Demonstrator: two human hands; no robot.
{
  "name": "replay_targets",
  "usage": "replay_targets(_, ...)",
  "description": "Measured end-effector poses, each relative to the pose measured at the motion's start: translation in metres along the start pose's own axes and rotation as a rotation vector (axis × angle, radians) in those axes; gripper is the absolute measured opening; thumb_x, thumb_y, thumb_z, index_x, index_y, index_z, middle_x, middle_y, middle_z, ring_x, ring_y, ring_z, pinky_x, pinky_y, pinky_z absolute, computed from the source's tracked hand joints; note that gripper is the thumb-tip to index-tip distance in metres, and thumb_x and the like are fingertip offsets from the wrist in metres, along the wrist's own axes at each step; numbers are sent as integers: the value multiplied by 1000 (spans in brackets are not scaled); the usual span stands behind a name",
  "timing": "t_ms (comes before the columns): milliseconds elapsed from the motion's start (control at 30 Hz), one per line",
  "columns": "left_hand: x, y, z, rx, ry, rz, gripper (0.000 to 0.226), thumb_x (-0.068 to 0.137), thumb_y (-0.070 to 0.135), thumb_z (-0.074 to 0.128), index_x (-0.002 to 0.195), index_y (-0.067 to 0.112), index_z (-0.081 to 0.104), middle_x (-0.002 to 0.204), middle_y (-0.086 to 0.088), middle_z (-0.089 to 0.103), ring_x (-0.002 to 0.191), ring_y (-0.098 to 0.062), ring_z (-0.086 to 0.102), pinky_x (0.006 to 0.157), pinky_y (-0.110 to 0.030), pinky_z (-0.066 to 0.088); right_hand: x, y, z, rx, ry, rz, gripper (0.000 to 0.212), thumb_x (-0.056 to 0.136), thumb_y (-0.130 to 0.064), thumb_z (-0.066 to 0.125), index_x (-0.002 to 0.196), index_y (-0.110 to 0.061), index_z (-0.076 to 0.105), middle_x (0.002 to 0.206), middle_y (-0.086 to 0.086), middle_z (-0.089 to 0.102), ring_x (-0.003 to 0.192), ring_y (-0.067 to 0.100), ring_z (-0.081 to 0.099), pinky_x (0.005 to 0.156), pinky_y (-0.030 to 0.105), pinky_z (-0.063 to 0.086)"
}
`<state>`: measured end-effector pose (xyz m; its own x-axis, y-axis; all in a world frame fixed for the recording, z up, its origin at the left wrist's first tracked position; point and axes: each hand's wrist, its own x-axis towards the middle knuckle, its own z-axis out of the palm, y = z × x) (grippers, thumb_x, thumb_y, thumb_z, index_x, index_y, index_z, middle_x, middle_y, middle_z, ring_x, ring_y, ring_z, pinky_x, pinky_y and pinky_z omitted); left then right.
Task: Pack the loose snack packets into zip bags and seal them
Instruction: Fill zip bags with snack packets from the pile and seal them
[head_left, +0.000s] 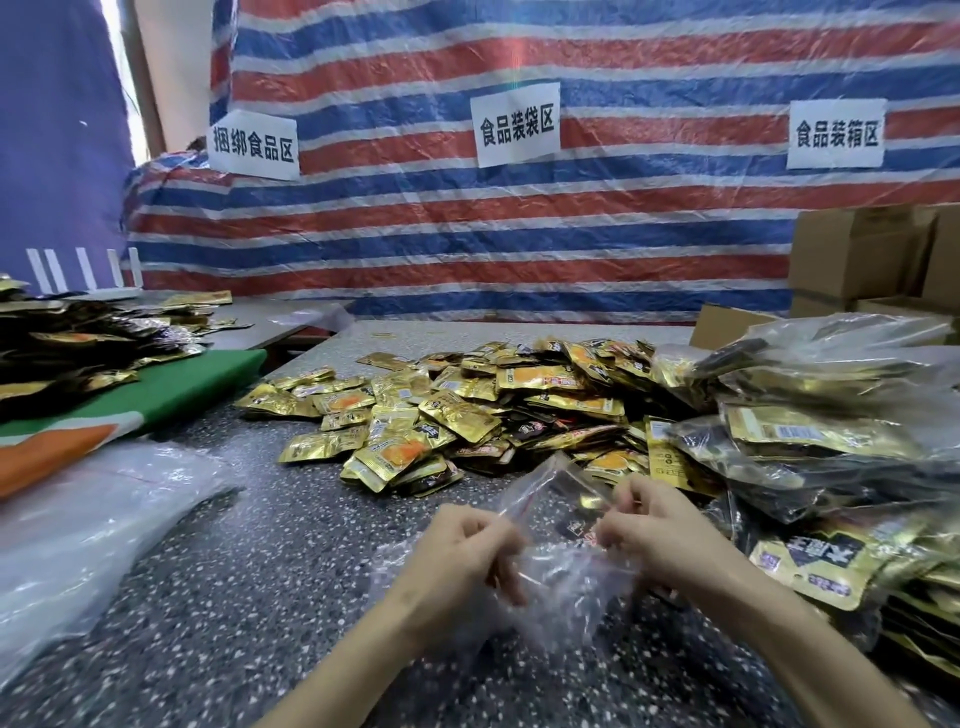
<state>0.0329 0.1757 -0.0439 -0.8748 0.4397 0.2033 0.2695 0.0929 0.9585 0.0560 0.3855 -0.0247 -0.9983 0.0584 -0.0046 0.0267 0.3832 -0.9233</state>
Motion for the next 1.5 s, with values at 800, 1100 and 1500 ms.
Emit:
replay_targets(800, 63, -16, -95, 737, 695, 4, 24, 86, 43, 67, 102, 24, 69, 101, -6, 60, 97, -26, 57, 81, -43, 51, -1, 1, 17, 92, 58, -296, 28, 95, -11, 66, 103, -36, 73, 108, -7, 71, 79, 16, 73, 66, 23, 59)
replay_targets(1100, 40, 39, -70, 366, 884, 433, 39, 86, 38, 74, 69, 4, 65, 60, -3, 64, 48, -11, 57, 40, -17, 45, 2, 5, 24, 112, 195, -301, 18, 95, -17, 66, 104, -33, 69, 102, -8, 69, 80, 8, 71, 58, 21, 58)
replay_targets(1500, 22, 46, -8, 244, 594, 408, 39, 80, 35, 79, 58, 9, 60, 56, -3, 64, 47, -24, 61, 37, -36, 51, 1, 9, 37, 132, 409, -144, 10, 94, -7, 59, 87, -12, 54, 72, 6, 69, 57, 16, 72, 68, 53, 59)
